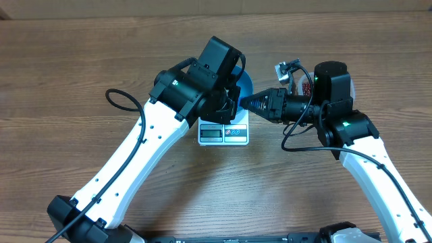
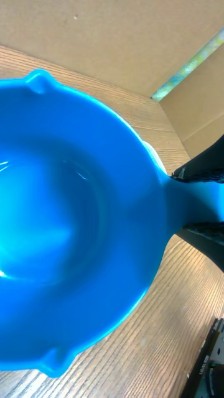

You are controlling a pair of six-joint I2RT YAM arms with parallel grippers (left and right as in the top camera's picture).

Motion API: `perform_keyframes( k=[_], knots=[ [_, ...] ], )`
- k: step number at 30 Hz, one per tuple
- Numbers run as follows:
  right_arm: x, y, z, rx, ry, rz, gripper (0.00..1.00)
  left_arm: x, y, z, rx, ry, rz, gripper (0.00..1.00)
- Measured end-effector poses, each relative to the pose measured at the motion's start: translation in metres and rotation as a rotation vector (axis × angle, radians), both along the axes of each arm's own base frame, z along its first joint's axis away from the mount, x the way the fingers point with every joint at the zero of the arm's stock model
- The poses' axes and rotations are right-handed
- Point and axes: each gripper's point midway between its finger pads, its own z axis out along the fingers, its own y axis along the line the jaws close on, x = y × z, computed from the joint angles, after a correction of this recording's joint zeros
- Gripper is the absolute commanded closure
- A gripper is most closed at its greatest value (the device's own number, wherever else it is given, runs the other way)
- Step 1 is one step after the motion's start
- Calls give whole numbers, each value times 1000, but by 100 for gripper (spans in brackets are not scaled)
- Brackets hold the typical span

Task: Scoop item into bowl and weigh 150g on scale
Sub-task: 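Close the right gripper on the cup handle beside the left gripper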

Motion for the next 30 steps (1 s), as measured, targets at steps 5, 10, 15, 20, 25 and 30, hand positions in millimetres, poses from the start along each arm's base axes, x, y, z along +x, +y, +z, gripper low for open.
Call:
perform_keyframes(
  k=[5,10,15,20,25,30],
  knots=[
    [0,0,0,-1,0,-2,87,0,0,0,0,0,0,96],
    [1,0,0,-1,-1,-3,87,0,0,0,0,0,0,96],
    [1,0,0,-3,-2,-5,86,0,0,0,0,0,0,96],
    [1,-1,-1,-5,-1,-8,87,-3,-4,0,0,0,-13,96],
    [1,-1,-1,-5,-2,-9,87,-4,-5,0,0,0,-16,96],
    [1,-1,-1,-5,-2,-8,93,-4,-5,0,0,0,-16,96]
  ],
)
